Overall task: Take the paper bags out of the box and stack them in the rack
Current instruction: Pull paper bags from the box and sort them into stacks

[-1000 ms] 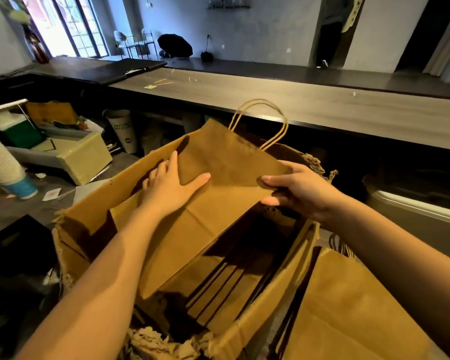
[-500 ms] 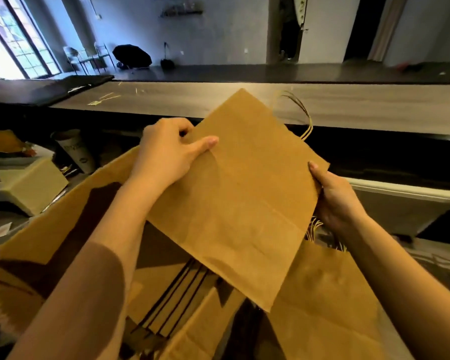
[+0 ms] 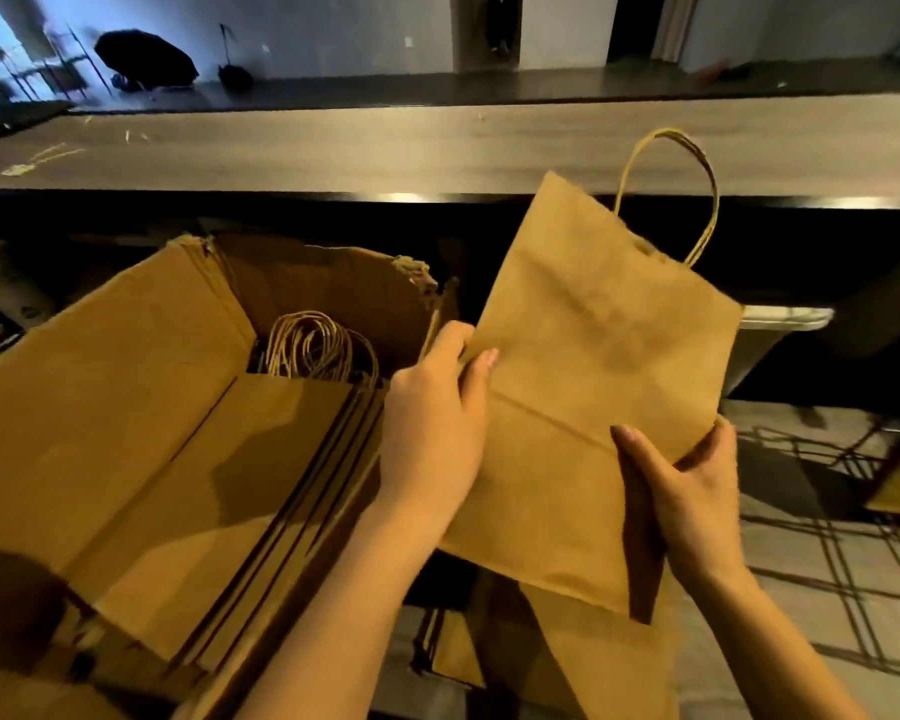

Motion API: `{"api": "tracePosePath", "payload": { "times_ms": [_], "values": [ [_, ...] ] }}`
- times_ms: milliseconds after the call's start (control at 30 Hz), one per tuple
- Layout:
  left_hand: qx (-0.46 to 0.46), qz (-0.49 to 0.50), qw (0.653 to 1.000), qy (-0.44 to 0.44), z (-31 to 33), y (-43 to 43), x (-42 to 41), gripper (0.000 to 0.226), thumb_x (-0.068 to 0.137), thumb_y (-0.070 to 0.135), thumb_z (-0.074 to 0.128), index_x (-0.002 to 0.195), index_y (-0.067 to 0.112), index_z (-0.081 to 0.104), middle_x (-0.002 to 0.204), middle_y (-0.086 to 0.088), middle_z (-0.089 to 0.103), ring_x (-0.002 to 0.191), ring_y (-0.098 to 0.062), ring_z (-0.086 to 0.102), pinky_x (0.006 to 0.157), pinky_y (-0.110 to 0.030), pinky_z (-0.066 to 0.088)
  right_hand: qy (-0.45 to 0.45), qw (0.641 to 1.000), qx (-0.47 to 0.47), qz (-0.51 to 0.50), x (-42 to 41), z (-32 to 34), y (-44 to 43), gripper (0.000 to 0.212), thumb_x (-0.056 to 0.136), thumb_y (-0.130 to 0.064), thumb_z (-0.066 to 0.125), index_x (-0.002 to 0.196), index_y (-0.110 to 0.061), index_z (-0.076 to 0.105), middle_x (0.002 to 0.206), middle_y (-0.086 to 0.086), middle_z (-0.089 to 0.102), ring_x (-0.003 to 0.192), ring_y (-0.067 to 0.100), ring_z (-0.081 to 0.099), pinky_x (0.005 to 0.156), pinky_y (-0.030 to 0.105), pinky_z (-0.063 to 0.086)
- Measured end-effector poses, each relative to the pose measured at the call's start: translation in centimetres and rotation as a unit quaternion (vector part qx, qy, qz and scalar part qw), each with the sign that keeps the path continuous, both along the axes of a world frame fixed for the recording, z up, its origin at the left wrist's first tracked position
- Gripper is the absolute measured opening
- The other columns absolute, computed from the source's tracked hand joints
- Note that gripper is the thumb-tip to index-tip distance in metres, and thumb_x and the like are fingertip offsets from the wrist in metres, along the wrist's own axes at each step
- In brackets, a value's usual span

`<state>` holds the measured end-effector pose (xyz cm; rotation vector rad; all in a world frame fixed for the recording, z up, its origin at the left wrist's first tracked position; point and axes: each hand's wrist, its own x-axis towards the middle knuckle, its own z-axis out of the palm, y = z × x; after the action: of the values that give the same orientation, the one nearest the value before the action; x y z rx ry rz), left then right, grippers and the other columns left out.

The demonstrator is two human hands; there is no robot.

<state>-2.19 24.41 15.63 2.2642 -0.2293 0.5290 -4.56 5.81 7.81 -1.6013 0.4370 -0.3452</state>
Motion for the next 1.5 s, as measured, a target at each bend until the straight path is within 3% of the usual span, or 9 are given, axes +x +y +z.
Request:
{"api": "tracePosePath", "payload": {
  "times_ms": [300, 400, 533, 700, 800, 933, 1133, 1367, 1500],
  "values": [
    [0.131, -0.042, 0.934, 0.329, -11.0, -2.3, -1.9, 0.044, 0.096, 0.018, 0.051, 0.136, 0.013, 0.036, 0.120, -0.009, 0.057, 0.104, -0.022, 0.059, 0.083, -0.031, 0.051, 0.075, 0.980, -0.184, 0.013, -4.0, -7.2, -3.1, 0.080, 0.073, -0.016, 0.079, 0.137, -0.009, 0.032, 0.125, 0.013, 0.057, 0.111, 0.030, 0.057, 0.085, 0.032, 0.044],
    [0.195, -0.033, 0.894, 0.401, -13.5, -2.5, -3.1, 0.069, 0.098, 0.017, 0.044, 0.150, 0.013, -0.001, 0.155, -0.015, 0.017, 0.133, -0.024, 0.037, 0.102, -0.031, 0.038, 0.129, 0.968, -0.206, 0.069, -4.8, -9.6, -3.0, 0.092, 0.076, -0.020, 0.076, 0.147, -0.016, 0.018, 0.131, 0.012, 0.054, 0.113, 0.033, 0.056, 0.092, 0.041, 0.047],
    [0.204, -0.030, 0.866, 0.456, -14.8, -2.4, -4.7, 0.074, 0.099, 0.014, 0.041, 0.150, 0.021, -0.013, 0.158, -0.011, -0.007, 0.144, -0.025, 0.014, 0.108, -0.033, 0.031, 0.166, 0.932, -0.296, 0.129, -6.0, -12.3, -2.2, 0.106, 0.075, -0.018, 0.078, 0.151, -0.010, 0.005, 0.141, 0.019, 0.039, 0.126, 0.033, 0.042, 0.104, 0.042, 0.038],
    [0.224, -0.067, 0.858, 0.457, -15.4, -2.1, -5.1, 0.077, 0.097, 0.031, 0.045, 0.149, 0.027, -0.012, 0.157, -0.010, -0.013, 0.145, -0.033, -0.008, 0.115, -0.042, 0.015, 0.189, 0.917, -0.325, 0.130, -6.3, -13.0, -2.5, 0.090, 0.083, -0.032, 0.069, 0.151, -0.012, 0.014, 0.158, 0.011, 0.009, 0.145, 0.027, 0.012, 0.117, 0.036, 0.017],
    [0.207, -0.086, 0.874, 0.431, -14.7, -2.3, -5.1, 0.075, 0.098, 0.035, 0.044, 0.149, 0.029, -0.010, 0.156, -0.003, -0.021, 0.144, -0.029, -0.016, 0.116, -0.042, 0.010, 0.164, 0.916, -0.346, 0.121, -5.5, -11.8, -3.5, 0.069, 0.085, -0.040, 0.059, 0.144, -0.011, 0.036, 0.155, 0.012, 0.023, 0.143, 0.028, 0.021, 0.115, 0.038, 0.021],
    [0.117, -0.122, 0.920, 0.352, -10.8, -3.4, -4.0, 0.063, 0.096, 0.033, 0.048, 0.149, 0.026, 0.016, 0.158, 0.005, -0.001, 0.145, -0.022, 0.009, 0.114, -0.036, 0.020, 0.051, 0.915, -0.387, 0.105, -3.4, -8.5, -3.8, 0.044, 0.089, -0.037, 0.050, 0.125, -0.012, 0.057, 0.112, 0.009, 0.067, 0.104, 0.027, 0.062, 0.083, 0.037, 0.050],
    [0.244, -0.099, 0.955, 0.135, 0.7, -3.4, -0.6, 0.034, 0.096, 0.041, 0.044, 0.126, 0.027, 0.053, 0.123, 0.003, 0.054, 0.115, -0.019, 0.049, 0.087, -0.034, 0.041, -0.111, 0.903, -0.397, 0.117, 3.7, -0.1, -0.4, 0.033, 0.094, -0.037, 0.048, 0.102, -0.011, 0.066, 0.077, 0.006, 0.070, 0.069, 0.023, 0.065, 0.061, 0.042, 0.052],
    [0.342, -0.044, 0.934, 0.097, 11.4, 3.7, 2.7, 0.037, 0.093, 0.049, 0.045, 0.119, 0.025, 0.057, 0.107, 0.000, 0.060, 0.094, -0.016, 0.056, 0.083, -0.038, 0.050, -0.244, 0.867, -0.383, 0.207, 8.5, 8.9, 7.9, 0.045, 0.091, -0.047, 0.041, 0.106, -0.013, 0.065, 0.083, -0.005, 0.067, 0.074, 0.010, 0.064, 0.065, 0.035, 0.053],
    [0.333, 0.027, 0.939, 0.080, 12.0, 10.3, 3.6, 0.036, 0.092, 0.048, 0.047, 0.116, 0.025, 0.059, 0.106, -0.001, 0.061, 0.094, -0.017, 0.056, 0.080, -0.036, 0.047, -0.262, 0.834, -0.432, 0.222, 10.5, 11.6, 13.9, 0.049, 0.092, -0.044, 0.051, 0.134, -0.019, 0.046, 0.122, 0.000, 0.061, 0.100, 0.013, 0.062, 0.081, 0.036, 0.055]
  ]
}}
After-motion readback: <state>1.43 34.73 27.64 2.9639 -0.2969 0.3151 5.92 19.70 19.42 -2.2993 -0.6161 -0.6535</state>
